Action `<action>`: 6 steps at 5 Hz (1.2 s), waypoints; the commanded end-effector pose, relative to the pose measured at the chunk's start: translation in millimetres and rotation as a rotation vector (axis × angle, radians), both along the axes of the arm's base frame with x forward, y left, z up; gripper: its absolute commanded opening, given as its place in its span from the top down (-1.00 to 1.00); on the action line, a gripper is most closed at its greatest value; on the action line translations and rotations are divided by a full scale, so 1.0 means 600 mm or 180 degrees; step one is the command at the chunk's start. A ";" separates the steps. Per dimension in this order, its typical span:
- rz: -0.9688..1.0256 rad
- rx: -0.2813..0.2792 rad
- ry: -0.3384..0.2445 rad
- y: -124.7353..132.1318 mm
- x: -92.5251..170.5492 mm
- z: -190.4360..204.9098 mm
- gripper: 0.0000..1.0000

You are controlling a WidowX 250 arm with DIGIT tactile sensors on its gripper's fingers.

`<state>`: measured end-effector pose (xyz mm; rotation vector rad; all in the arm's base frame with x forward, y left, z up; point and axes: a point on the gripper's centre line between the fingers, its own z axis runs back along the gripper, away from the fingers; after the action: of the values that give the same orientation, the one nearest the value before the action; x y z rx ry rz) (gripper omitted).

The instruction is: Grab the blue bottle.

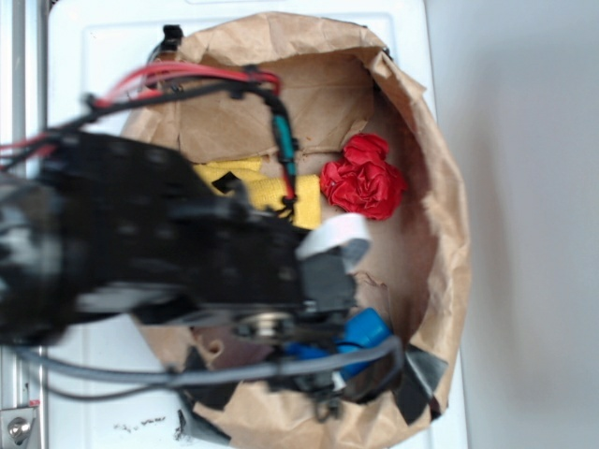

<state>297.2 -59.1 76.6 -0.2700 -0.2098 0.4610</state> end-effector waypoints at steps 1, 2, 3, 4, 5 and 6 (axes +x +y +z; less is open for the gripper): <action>0.0125 -0.0149 -0.0171 -0.021 0.065 0.028 -1.00; 0.0055 -0.0138 -0.0096 -0.037 0.063 0.020 -1.00; -0.0008 0.0029 -0.0032 -0.050 0.054 -0.005 -1.00; -0.0015 0.0341 -0.0075 -0.050 0.043 -0.034 -1.00; 0.0090 0.0358 -0.0065 -0.031 0.043 -0.036 1.00; 0.0157 0.0194 -0.0051 -0.004 0.052 -0.003 1.00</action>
<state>313.2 -63.9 44.3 -0.1736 -0.1449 0.5114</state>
